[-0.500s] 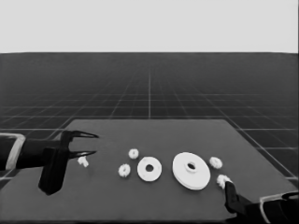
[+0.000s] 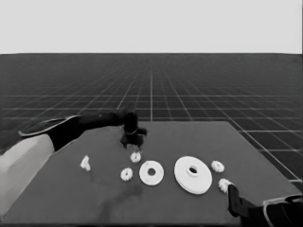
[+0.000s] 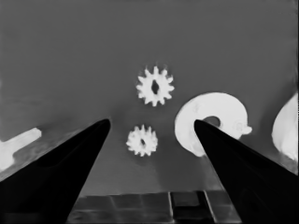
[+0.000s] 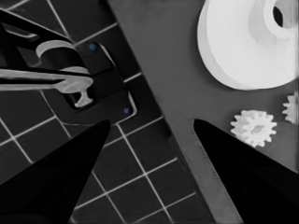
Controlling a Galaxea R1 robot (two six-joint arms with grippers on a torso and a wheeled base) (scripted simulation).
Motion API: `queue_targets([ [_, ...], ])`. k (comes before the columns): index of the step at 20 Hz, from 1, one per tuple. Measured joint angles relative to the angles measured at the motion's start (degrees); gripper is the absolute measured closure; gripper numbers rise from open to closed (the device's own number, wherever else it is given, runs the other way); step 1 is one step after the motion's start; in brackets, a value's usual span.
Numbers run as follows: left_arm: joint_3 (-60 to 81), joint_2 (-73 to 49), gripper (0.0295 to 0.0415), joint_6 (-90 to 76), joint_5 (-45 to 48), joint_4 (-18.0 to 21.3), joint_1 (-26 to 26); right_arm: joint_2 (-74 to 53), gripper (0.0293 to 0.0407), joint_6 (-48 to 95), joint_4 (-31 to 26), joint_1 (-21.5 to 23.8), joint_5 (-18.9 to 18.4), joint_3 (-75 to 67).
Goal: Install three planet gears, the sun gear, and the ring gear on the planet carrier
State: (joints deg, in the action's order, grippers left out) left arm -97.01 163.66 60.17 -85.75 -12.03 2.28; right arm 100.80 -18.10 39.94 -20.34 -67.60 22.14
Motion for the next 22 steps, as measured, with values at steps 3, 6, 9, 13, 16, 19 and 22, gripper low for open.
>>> queue_targets([
  [3, -11.5, 4.2, 0.0326, -2.2, 0.5, 4.2, -0.3, 0.0, 0.0315, 0.0, 0.0, 0.0, 0.0, 0.0],
  [6, -19.9, 7.3, 0.0326, -5.8, 4.5, -0.2, -6.9, 0.0, 0.0315, 0.0, 0.0, 0.0, 0.0, 0.0],
  [9, -25.1, 9.4, 0.0326, -8.3, 6.8, -1.6, -9.7, 0.0, 0.0315, 0.0, 0.0, 0.0, 0.0, 0.0],
  [13, -26.5, 9.9, 0.0324, -9.0, 7.3, -1.7, -10.1, 0.0, 0.0315, 0.0, 0.0, 0.0, 0.0, 0.0],
  [16, -26.6, 9.9, 0.0394, -9.1, 7.4, -1.8, -10.1, 0.0, 0.0315, 0.0, 0.0, 0.0, 0.0, 0.0],
  [19, -26.7, 10.0, 0.0398, -9.1, 7.4, -1.8, -10.1, 0.0, 0.0315, 0.0, 0.0, 0.0, 0.0, 0.0],
  [22, -26.7, 10.0, 0.0398, -9.1, 7.4, -1.8, -10.1, 0.0, 0.0315, 0.0, 0.0, 0.0, 0.0, 0.0],
])
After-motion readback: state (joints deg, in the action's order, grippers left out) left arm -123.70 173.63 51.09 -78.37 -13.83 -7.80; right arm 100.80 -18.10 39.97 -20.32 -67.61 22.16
